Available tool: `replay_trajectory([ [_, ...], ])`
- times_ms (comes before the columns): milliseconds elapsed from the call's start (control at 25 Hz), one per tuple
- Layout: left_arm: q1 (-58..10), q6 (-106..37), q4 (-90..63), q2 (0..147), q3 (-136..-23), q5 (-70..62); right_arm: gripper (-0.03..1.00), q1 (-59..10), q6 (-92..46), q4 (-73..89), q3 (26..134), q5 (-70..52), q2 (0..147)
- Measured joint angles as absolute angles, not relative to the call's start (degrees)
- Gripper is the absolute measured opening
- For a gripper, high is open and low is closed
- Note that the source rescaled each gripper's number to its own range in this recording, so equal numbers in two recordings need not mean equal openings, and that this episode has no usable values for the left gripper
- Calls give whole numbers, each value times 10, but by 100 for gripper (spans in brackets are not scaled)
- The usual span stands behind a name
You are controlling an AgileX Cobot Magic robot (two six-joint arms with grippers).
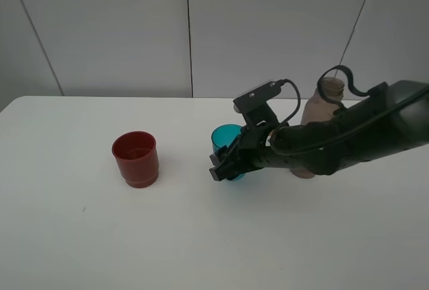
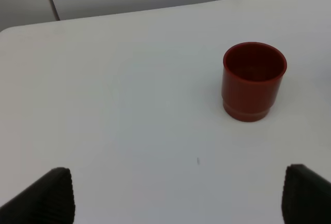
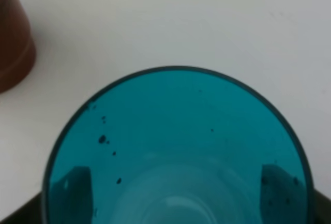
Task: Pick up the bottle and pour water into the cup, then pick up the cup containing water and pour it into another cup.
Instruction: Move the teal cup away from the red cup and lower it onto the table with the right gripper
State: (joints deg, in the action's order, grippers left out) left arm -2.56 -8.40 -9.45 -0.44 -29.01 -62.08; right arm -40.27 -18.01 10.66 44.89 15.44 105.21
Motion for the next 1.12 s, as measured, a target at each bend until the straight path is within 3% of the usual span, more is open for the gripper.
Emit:
replay_trajectory([
  [1120,-26,-84,-94,-4,-290,-621,9,-403,-178,152,451,95,1063],
])
